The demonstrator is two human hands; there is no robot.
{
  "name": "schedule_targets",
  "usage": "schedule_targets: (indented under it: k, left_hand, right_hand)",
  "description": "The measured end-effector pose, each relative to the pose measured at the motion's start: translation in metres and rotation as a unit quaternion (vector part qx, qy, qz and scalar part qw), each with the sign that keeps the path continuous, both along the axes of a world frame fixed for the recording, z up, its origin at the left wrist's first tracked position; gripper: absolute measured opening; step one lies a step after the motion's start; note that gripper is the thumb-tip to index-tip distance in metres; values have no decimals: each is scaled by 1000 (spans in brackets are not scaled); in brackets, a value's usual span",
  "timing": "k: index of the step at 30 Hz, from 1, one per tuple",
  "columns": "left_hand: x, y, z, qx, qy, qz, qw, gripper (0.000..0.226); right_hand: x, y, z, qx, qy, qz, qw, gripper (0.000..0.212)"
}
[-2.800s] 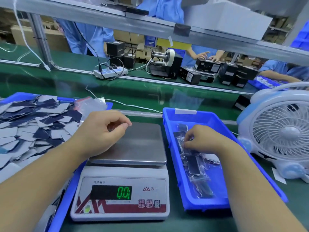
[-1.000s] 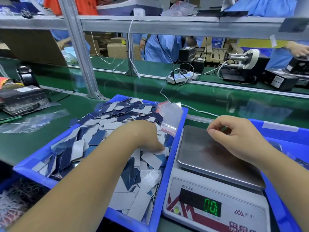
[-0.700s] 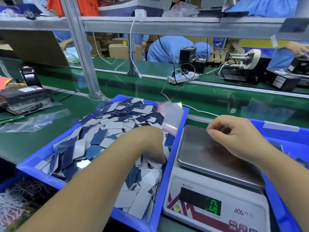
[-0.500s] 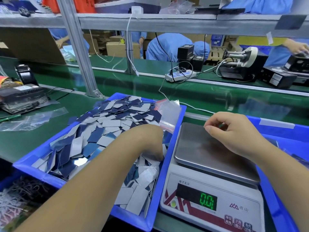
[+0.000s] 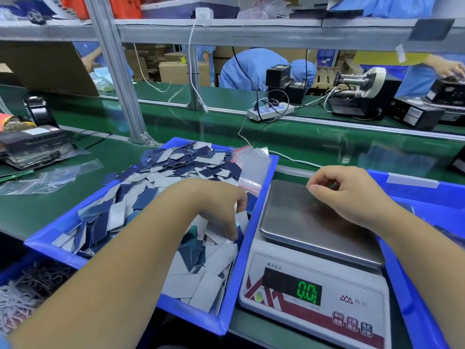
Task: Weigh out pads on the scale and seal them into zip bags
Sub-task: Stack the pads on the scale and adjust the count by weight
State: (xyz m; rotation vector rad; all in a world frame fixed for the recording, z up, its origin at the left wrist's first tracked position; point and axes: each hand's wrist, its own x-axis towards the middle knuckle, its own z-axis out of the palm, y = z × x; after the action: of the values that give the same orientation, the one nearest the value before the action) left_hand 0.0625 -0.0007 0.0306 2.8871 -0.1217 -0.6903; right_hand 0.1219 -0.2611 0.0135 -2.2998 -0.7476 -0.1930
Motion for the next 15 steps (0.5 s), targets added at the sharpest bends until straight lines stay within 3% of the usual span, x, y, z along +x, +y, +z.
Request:
schedule_targets:
  k: [6,10,15]
  left_hand:
    - [-3,-5,2,14,22,-34,999,43]
    - [-9,-1,8,-31,40,-17,999,45]
    - [-17,0,4,-3,47,-27,999,61]
  right_hand:
    - [1,1,-1,-8,8,-3,1000,21]
    - [1,-1,-1,-21,9,-16,1000,19]
    - [1,0,-1,-22,16,-14,1000,19]
